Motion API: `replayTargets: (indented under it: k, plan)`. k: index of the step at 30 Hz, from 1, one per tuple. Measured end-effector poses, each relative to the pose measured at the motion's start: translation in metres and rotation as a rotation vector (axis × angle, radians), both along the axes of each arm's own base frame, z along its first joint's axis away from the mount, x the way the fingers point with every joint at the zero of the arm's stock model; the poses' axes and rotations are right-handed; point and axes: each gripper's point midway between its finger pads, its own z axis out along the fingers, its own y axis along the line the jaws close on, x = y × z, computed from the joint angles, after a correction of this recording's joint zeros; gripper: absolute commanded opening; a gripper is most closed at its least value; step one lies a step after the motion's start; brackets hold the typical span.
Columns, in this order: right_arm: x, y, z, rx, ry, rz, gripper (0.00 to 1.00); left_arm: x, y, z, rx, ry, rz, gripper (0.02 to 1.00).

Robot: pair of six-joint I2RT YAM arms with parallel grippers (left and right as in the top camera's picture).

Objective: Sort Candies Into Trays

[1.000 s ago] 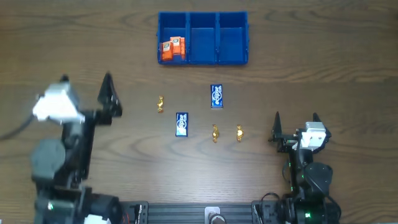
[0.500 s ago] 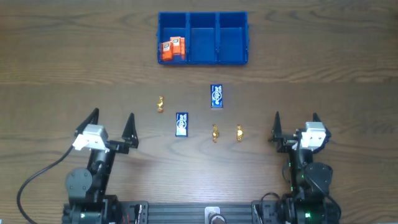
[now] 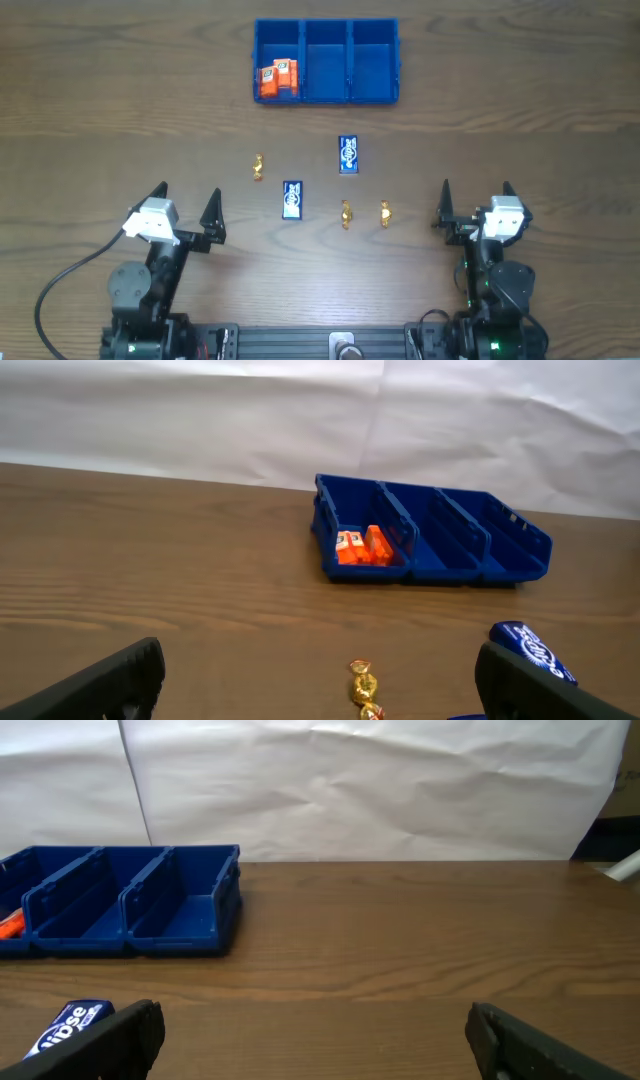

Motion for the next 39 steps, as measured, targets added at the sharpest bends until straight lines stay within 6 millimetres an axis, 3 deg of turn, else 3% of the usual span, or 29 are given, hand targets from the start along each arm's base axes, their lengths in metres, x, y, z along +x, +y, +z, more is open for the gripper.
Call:
replayTargets:
  k: [8,18,39]
  plan:
    - [0.0000,0.0000,0.0000,0.000,0.000,0.000,0.998,0.0000,0.0000,0.0001,0.007,-0.002,-0.001,0.998]
    - [0.0000,0.0000,0.0000,0.000,0.000,0.000,0.998,-0.0001,-0.0005,0.0001,0.211,-0.049,-0.022,0.998]
    - [0.0001,-0.0005,0.0013,0.004,-0.006,-0.003,0.998,-0.0001,-0.0006,0.0001,0.229,-0.054,-0.024,0.998]
